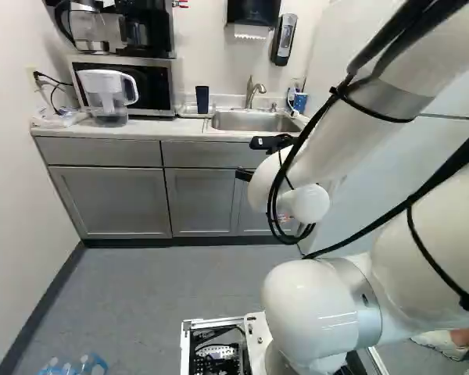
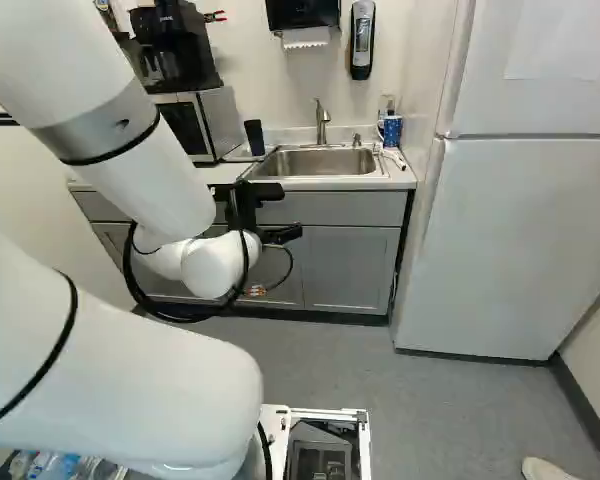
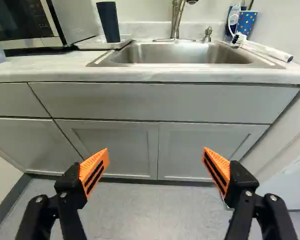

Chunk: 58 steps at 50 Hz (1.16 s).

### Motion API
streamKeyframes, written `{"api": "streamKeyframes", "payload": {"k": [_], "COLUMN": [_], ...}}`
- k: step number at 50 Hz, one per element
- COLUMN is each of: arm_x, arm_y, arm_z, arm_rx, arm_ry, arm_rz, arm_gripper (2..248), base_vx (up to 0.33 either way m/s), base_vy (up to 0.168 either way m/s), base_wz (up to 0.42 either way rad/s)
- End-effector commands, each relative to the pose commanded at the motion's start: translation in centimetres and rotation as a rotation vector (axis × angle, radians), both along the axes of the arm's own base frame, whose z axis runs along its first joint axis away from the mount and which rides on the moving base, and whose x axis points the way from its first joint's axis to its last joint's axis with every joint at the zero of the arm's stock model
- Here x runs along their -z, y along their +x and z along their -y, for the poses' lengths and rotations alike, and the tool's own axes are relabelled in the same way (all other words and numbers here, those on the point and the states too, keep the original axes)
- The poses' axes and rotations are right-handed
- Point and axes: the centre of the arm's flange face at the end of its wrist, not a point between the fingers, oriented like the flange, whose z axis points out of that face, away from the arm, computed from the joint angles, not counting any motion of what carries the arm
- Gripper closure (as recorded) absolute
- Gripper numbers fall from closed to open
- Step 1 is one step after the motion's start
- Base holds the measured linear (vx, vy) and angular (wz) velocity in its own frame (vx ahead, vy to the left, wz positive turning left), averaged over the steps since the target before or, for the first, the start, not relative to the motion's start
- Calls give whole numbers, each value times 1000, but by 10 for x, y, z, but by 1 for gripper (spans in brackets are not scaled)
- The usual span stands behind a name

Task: Rinse the cup and place it in the tray

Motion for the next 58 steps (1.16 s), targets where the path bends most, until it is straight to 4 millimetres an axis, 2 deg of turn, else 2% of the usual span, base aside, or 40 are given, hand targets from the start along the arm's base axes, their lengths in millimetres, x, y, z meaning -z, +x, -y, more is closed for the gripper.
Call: {"api": "streamKeyframes", "payload": {"k": [24, 58], "arm_x": [7, 7], "arm_y": [-10, -11], "arm_z": [-1, -1], "arm_rx": [-2, -2], "arm_ry": [-1, -1], "arm_rz": [27, 29], "arm_gripper": [3, 3], "base_vx": [0, 0], "base_vy": [0, 0], "base_wz": [0, 0]}}
